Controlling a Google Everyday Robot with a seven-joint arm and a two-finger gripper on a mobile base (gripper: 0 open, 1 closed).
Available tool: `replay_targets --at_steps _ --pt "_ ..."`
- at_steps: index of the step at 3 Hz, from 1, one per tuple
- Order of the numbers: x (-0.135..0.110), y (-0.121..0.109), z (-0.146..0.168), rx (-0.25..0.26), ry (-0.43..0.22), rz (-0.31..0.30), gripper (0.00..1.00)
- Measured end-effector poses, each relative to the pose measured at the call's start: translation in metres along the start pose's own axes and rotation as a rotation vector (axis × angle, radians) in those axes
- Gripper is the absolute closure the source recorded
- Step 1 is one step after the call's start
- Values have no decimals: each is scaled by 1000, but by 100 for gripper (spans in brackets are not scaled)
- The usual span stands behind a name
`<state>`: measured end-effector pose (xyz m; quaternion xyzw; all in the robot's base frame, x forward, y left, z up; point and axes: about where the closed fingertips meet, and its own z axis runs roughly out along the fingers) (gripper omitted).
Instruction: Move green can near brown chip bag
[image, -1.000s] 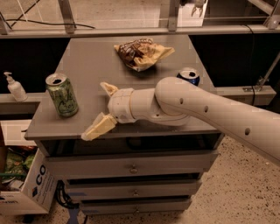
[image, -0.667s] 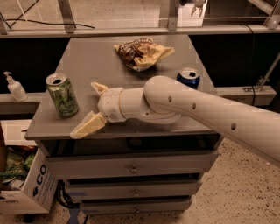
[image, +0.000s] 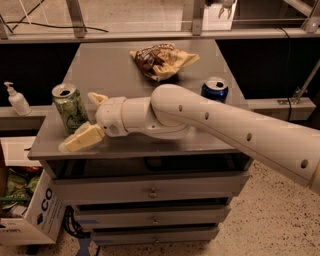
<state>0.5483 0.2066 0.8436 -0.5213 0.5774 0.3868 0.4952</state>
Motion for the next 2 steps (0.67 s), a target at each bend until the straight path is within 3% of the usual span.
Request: replay_targets --at_steps 2 --pt "-23 2 7 -6 -58 -9 41"
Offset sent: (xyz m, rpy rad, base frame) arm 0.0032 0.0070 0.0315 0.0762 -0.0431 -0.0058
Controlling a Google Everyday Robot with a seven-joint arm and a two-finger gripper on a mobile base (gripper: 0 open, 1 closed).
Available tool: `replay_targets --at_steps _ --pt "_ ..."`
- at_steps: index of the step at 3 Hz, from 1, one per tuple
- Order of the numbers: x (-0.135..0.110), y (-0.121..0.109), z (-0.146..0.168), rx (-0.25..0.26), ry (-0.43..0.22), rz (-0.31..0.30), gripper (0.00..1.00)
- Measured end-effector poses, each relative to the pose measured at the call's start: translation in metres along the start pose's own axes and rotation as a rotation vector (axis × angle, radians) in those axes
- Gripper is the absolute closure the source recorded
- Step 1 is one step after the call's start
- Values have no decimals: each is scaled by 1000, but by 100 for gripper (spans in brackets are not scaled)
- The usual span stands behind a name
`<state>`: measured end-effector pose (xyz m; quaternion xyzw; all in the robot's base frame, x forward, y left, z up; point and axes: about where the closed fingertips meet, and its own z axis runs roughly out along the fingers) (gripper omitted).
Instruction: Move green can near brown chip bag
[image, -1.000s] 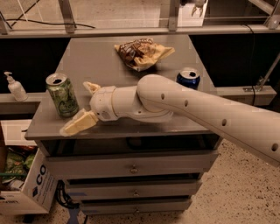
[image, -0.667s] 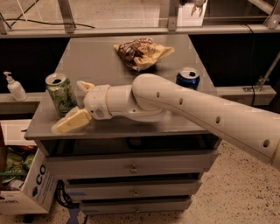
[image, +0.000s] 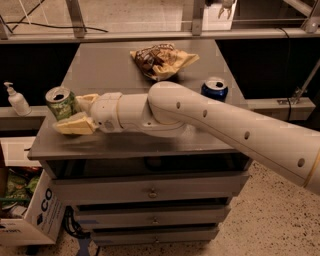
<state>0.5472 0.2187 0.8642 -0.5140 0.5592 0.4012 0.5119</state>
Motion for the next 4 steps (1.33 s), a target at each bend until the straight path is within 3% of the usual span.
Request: replay_targets --at_steps 2,3,4 --pt "-13 -11 -23 75 -32 -33 87" --pt "-18 -25 -49 159 -54 -48 100" --pt "-17 -43 -87 278 -32 -62 100"
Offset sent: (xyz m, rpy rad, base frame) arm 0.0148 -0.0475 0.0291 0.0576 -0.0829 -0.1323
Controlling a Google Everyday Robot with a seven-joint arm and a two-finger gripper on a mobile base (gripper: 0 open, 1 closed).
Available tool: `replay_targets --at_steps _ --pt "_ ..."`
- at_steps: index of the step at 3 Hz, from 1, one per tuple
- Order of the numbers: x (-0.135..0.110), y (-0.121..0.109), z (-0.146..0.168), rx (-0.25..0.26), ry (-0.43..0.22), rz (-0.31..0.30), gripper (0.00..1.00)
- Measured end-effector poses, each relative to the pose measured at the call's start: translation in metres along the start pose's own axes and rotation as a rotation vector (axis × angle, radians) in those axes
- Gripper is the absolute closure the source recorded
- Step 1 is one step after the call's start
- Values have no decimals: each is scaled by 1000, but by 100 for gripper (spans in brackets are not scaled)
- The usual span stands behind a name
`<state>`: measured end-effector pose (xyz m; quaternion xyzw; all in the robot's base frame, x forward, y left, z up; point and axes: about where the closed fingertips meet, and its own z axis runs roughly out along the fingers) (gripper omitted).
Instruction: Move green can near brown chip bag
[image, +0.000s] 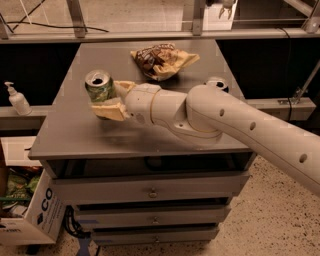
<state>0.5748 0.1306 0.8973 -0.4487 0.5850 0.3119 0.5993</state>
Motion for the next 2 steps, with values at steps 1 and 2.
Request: replay_targets --at_steps 1,2 --pt "8 -28 -37 139 73 -32 100" --pt "13 -53 -72 277 142 -57 100"
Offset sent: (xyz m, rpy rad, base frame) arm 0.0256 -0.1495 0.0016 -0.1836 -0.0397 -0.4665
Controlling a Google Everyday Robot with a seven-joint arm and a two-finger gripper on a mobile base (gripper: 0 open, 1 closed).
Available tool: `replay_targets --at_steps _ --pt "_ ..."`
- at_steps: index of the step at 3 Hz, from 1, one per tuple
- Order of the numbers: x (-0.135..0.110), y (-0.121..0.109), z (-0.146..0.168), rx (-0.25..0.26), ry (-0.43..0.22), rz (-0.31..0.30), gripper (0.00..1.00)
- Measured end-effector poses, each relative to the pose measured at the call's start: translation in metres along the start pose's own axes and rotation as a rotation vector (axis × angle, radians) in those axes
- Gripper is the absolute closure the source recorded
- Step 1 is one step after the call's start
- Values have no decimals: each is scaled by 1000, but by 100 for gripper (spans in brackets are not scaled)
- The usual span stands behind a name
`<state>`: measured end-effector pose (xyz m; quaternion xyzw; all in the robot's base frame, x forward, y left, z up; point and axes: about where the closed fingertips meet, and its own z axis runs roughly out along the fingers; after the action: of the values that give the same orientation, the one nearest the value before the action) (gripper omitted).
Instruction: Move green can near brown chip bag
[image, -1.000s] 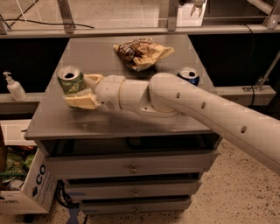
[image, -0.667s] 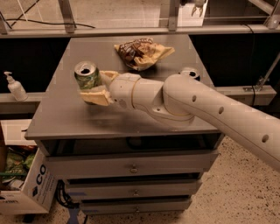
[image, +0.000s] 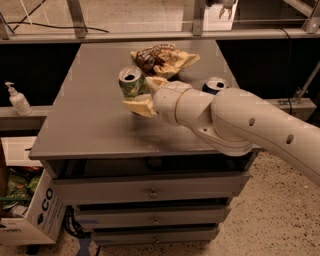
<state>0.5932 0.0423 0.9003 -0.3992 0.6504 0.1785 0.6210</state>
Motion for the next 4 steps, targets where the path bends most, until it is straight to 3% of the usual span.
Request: replay_targets --at_steps 1,2,4 --pt "0 0 0 0 0 0 100" --pt "6 -13 7 41 2 -14 100" --pt "29 -73 27 216 31 -23 100"
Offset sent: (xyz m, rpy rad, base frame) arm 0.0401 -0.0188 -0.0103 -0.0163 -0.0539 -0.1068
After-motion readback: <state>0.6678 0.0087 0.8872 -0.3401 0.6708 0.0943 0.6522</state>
